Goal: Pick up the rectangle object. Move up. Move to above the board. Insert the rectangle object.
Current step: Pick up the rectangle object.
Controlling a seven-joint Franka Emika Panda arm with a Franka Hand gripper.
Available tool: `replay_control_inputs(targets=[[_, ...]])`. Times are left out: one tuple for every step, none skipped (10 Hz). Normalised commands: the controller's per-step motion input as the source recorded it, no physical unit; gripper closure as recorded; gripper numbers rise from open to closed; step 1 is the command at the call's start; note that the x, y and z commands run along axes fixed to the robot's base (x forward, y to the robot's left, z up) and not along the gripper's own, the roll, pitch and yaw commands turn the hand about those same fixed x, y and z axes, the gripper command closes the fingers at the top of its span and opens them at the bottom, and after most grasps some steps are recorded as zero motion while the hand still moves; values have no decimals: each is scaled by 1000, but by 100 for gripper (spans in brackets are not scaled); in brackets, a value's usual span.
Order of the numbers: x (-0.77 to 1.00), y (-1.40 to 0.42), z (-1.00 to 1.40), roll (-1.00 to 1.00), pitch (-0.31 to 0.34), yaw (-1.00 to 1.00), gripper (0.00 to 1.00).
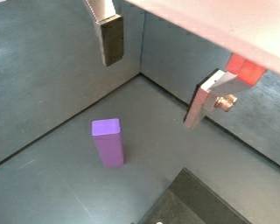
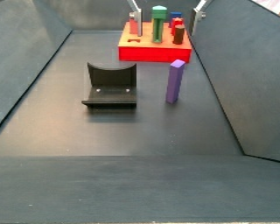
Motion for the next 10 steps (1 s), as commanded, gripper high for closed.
replay_control_inputs(targets=[[-3,-97,0,0,0,57,0],[0,0,-303,-3,-17,-1000,0],[0,0,-303,-1,-16,-1000,0],[0,0,-314,-7,-20,-1000,0],[0,0,-377,-20,-50,-1000,0],[-20,-29,-514,-40,-149,-1000,0],[-91,-66,-594,-66,-214,-974,0],[-143,-320,-554,-77,-273,-757,0],[-257,-706,-671,-116,-154,-351,0],[-309,-857,-809,-97,-60,-200,0]])
